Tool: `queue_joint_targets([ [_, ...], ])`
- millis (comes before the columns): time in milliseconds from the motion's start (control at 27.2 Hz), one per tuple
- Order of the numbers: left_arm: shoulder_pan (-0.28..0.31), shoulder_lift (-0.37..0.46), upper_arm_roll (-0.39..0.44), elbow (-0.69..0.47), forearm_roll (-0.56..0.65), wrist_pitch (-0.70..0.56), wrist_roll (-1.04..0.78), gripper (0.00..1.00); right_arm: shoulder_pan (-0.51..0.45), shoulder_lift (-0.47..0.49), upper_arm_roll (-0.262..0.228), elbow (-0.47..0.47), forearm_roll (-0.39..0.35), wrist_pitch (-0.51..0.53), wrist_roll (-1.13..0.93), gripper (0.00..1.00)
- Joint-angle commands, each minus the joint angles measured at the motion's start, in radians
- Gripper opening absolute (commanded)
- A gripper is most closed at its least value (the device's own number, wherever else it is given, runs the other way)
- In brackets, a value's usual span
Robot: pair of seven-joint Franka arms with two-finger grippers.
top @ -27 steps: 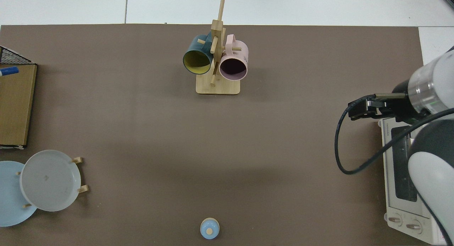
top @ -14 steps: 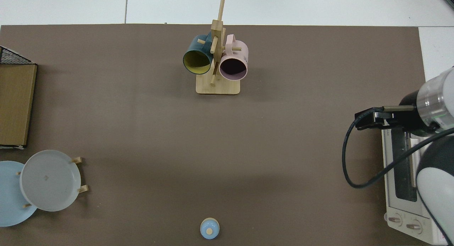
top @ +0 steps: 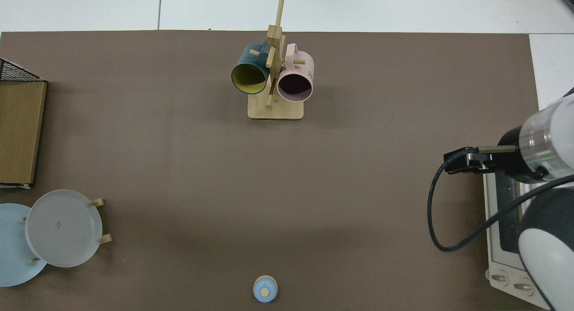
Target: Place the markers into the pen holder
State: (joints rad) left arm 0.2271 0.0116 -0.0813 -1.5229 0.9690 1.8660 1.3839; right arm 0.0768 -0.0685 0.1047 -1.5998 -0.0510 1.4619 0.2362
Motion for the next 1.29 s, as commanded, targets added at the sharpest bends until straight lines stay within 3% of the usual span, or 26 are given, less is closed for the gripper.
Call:
queue_joint_targets([
  [0, 0.005, 0.022, 0.037, 0.043, 0.011, 0.044, 0.089, 0.0, -0.003, -0.019, 0.007, -0.023, 0.008, 0.021, -0.011, 1.0],
  [184, 0.006, 0.063, 0.043, 0.087, 0.011, 0.044, 0.168, 0.0, -0.006, -0.007, 0.006, -0.006, 0.034, 0.063, -0.005, 1.0],
  [367, 0.031, 0.071, 0.04, 0.095, 0.011, 0.058, 0.181, 0.0, -0.003, 0.041, 0.007, 0.084, 0.039, 0.032, -0.008, 1.0],
  [698, 0.052, 0.074, 0.044, 0.079, 0.076, 0.102, 0.179, 0.0, -0.005, 0.062, 0.009, 0.106, 0.039, 0.035, 0.003, 1.0],
  [918, 0.084, 0.082, 0.046, 0.037, 0.14, 0.168, 0.149, 0.0, -0.005, 0.062, 0.01, 0.1, 0.046, 0.093, 0.014, 1.0],
  [1249, 0.115, 0.093, 0.046, -0.014, 0.14, 0.208, 0.119, 0.0, -0.006, 0.058, 0.009, 0.093, 0.076, 0.1, 0.018, 1.0],
])
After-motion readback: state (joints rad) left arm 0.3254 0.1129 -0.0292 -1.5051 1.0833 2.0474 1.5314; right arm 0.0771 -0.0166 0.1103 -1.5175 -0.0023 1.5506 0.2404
